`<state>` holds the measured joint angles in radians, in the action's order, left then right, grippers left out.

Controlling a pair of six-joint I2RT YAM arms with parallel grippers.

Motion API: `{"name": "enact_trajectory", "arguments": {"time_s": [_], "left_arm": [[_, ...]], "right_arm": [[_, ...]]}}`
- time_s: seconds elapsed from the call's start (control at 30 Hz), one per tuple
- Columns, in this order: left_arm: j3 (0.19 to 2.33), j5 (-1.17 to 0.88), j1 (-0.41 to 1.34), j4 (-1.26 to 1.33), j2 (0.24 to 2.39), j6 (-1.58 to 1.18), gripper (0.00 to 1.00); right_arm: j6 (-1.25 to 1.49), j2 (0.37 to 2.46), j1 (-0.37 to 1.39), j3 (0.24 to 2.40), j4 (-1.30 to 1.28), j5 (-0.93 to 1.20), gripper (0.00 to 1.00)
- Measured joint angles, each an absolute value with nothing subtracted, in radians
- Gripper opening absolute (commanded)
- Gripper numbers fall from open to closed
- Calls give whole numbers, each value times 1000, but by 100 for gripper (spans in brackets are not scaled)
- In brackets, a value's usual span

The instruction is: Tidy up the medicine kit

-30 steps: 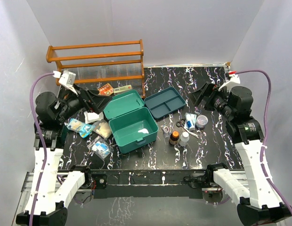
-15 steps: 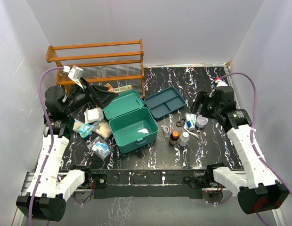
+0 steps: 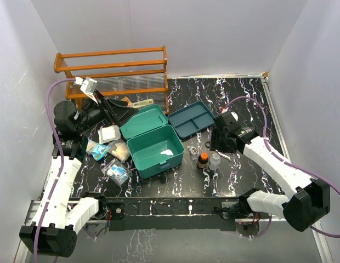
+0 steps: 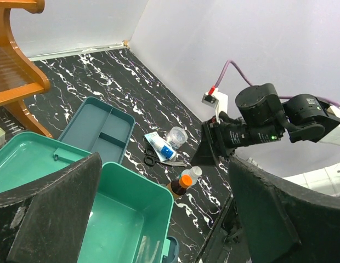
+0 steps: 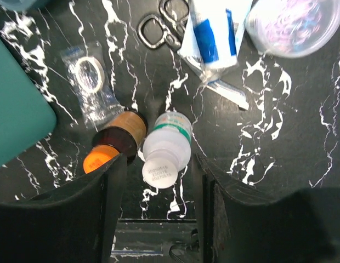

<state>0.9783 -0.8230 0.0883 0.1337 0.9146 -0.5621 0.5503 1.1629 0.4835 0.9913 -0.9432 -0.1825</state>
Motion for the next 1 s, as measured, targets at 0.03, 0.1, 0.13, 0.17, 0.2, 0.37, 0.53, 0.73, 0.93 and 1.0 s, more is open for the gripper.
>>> {"name": "enact_trajectory", "arguments": {"time_s": [0.03,0.1,0.13,0.17,0.2,0.37,0.53,0.73,0.93,1.0], "left_arm": [[976,-823,89,134,915,-562,99],[967,-823,89,135,915,-566,99],[964,-823,89,134,916,-569,99],[964,-823,90,134,918,-573,99],[964,-823,91,135,920,-577,99],[964,-820,95,134,921,-579,99],[963,-820,95,134,921,-579,99],[944,-819,98,137,923,-585,99],[892,-822,123,185,957,-605,99],[868,-830,145,215,975,-614,99]], "right_arm": [[557,1163,491,980,-949,-185,48],[568,1165,505,957,-954,-183,46],[573,1166,511,945,-955,-180,45],[577,1167,517,934,-957,-176,44],[579,1171,520,926,-961,-173,41],[582,1197,523,918,-958,-168,24],[579,1201,523,919,-953,-176,16],[566,1201,524,960,-1001,-216,12],[488,1184,524,1091,-1023,-221,9],[449,1184,524,1147,-1021,-202,8]]}}
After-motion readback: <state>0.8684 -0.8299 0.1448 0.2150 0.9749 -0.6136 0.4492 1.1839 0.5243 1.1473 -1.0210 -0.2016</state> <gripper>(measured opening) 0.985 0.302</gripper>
